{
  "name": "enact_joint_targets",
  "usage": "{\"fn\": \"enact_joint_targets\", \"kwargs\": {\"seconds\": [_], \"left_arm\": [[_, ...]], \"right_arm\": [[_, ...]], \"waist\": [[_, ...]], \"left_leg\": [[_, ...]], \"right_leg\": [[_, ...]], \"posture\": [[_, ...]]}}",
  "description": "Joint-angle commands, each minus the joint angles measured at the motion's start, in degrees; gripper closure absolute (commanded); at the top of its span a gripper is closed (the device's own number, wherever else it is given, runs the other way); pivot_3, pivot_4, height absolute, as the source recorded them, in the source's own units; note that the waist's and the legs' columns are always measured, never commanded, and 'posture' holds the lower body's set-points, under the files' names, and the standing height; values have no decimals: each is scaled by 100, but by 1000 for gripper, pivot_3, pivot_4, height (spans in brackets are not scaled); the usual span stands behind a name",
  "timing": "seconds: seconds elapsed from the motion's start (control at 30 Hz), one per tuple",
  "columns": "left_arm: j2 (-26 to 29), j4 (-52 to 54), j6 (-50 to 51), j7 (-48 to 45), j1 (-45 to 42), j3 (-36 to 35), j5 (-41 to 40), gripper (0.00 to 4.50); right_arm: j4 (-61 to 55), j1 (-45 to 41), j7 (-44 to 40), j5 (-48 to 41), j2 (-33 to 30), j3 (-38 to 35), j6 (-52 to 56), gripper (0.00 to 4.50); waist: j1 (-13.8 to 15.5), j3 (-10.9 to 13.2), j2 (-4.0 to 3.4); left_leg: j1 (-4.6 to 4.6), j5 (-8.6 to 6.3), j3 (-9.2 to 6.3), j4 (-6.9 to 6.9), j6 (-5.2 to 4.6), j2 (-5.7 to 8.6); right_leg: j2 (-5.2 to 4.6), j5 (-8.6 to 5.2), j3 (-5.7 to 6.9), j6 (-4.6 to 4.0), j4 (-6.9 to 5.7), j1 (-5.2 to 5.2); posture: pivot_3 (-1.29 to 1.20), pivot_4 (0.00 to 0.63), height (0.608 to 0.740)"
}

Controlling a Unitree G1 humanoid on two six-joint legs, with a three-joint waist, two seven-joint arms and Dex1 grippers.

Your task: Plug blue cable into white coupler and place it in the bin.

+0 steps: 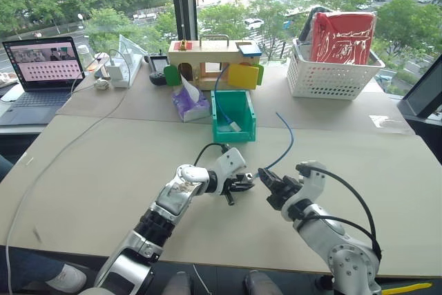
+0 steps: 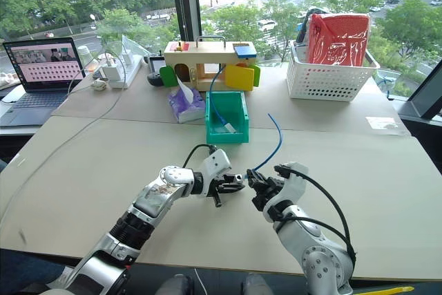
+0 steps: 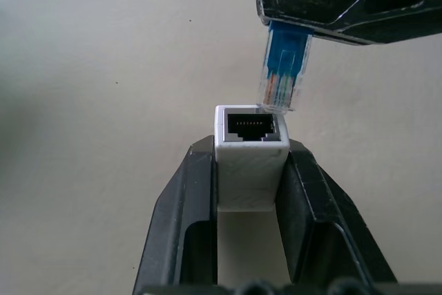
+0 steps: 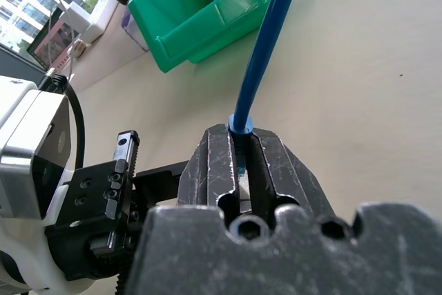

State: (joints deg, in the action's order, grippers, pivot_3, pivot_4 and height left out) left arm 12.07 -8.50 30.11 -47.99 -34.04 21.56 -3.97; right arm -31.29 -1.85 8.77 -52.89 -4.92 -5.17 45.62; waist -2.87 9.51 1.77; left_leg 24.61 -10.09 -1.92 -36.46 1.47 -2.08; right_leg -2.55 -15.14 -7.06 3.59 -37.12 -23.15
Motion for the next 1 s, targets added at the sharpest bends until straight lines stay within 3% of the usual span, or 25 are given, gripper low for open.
{"fn": "enact_joint_targets", "kwargs": {"seconds": [0.03, 1.0], "left_arm": [[96, 150, -268, 2, -114, 202, 237, 3834], [184, 149, -345, -60, -124, 184, 239, 3834]], "right_arm": [[-82, 13, -99, -192, 80, -29, -35, 4500], [795, -23, -291, 135, 382, -165, -319, 4500]], "waist": [[8, 0, 0], [-85, -3, -4]], "left_leg": [[0, 0, 0, 0, 0, 0], [-18, 0, 0, 5, 0, -1]], "right_leg": [[0, 0, 0, 0, 0, 0], [1, -3, -1, 4, -1, 12]], "posture": [[0, 150, 733], [0, 150, 733]]}}
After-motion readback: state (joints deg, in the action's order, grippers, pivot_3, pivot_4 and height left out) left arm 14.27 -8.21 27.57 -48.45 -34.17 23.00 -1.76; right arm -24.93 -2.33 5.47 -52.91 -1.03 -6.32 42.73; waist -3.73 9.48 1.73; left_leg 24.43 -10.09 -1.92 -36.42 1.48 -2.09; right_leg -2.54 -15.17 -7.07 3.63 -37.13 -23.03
